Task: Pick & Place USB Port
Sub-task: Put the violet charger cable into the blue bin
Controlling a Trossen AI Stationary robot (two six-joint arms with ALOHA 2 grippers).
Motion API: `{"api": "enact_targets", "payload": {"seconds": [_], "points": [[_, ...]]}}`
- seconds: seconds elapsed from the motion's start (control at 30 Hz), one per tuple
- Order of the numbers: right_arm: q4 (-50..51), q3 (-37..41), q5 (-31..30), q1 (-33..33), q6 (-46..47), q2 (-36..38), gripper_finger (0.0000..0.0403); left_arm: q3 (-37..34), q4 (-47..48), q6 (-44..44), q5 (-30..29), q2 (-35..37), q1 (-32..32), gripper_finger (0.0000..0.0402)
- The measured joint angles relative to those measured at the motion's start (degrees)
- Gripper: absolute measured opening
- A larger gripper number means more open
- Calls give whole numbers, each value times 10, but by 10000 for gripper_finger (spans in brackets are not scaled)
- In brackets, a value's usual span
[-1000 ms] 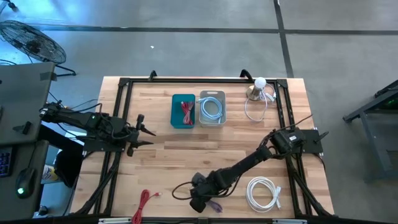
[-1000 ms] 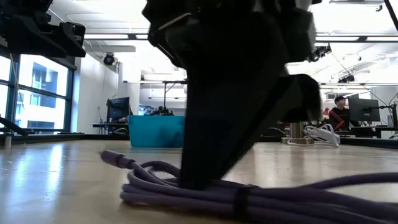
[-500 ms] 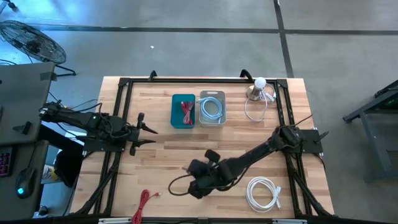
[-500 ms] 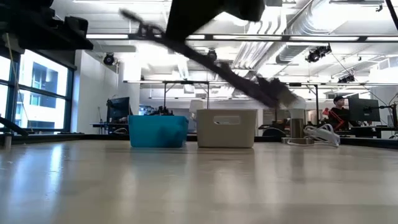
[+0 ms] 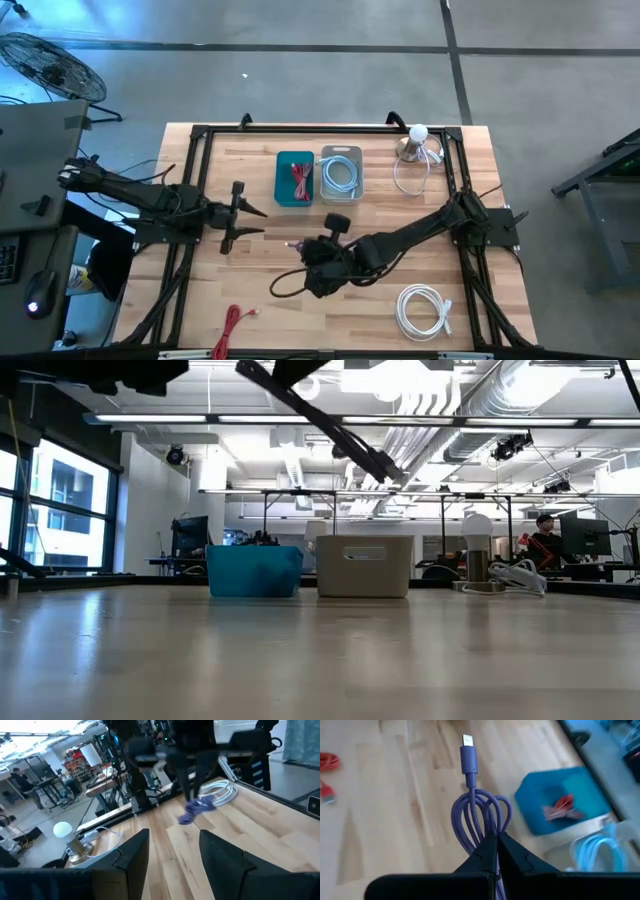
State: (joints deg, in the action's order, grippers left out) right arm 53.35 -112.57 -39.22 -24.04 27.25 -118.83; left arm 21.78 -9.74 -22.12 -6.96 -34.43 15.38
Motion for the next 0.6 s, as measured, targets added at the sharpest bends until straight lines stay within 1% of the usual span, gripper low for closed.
{"api": "enact_targets", "payload": {"seconds": [0.13,0.3,0.43,0.6], "points": [[-15,0,-25,7,-51,14,1,0,-34,-1,0,-36,0,170],[-79,0,-43,10,-137,32,1,0,-80,-10,0,-84,0,170],[-137,0,-24,15,-205,38,1,0,-122,-17,0,-123,0,170],[-187,0,13,29,-260,39,1,0,-179,-15,10,-174,0,169]]}}
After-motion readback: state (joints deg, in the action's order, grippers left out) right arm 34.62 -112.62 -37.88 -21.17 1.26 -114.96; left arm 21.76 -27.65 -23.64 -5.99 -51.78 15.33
